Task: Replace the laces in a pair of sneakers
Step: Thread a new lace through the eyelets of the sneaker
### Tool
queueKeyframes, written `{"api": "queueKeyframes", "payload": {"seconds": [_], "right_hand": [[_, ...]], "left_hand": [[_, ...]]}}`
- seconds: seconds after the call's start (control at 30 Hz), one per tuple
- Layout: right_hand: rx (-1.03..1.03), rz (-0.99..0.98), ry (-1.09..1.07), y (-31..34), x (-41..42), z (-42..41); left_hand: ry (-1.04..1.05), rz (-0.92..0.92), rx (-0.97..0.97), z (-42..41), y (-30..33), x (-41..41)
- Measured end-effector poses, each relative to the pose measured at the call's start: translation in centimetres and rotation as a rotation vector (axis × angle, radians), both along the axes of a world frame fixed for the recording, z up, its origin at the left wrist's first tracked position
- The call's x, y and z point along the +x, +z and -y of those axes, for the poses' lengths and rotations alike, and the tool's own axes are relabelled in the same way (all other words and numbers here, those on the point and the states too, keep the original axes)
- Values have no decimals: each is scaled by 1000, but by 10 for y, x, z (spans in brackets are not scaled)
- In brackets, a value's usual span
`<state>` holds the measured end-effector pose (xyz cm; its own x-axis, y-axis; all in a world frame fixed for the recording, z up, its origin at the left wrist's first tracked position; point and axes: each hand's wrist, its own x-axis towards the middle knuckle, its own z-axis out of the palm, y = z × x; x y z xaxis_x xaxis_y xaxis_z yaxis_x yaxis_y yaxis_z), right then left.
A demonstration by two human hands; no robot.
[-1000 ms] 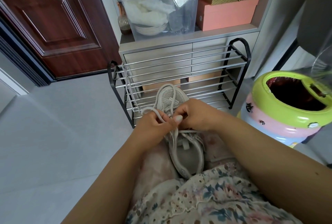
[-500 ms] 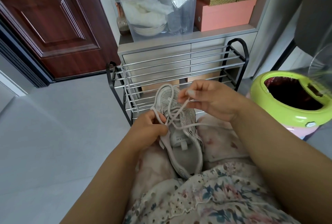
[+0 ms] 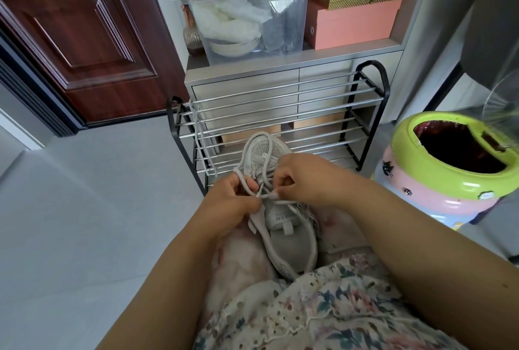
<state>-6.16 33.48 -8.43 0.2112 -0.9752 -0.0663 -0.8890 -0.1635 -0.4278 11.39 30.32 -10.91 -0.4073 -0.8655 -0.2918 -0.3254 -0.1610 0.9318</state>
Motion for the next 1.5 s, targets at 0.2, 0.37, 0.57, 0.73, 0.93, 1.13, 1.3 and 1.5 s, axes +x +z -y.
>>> {"api": "queueKeyframes", "payload": {"seconds": [0.2,0.37,0.57,0.73,0.93,1.13,1.3,1.5], "right_hand": [[70,1114,-280,9,-21,-2],[34,1884,-320,32,-47,-5],[-27,153,-241,23,-49,-11],[134,102,-196,18,-57,-13],[55,1453,-188,28,-60,-12],[456,2075,168,33,-73,-15],[532,1352,586,50,-47,-40],[387,613,155,54,-42,-33]], "left_hand": [[19,-12,-21,-1,0,0],[35,-3,-34,-1,0,0],[62,-73,-48,-2,-2,1],[62,-99,-88,-4,-2,4],[51,-142,-44,-5,0,2],[63,-149,-50,-2,-3,3],[72,-154,-63,-2,-6,2],[32,-164,-72,-3,-4,4]]}}
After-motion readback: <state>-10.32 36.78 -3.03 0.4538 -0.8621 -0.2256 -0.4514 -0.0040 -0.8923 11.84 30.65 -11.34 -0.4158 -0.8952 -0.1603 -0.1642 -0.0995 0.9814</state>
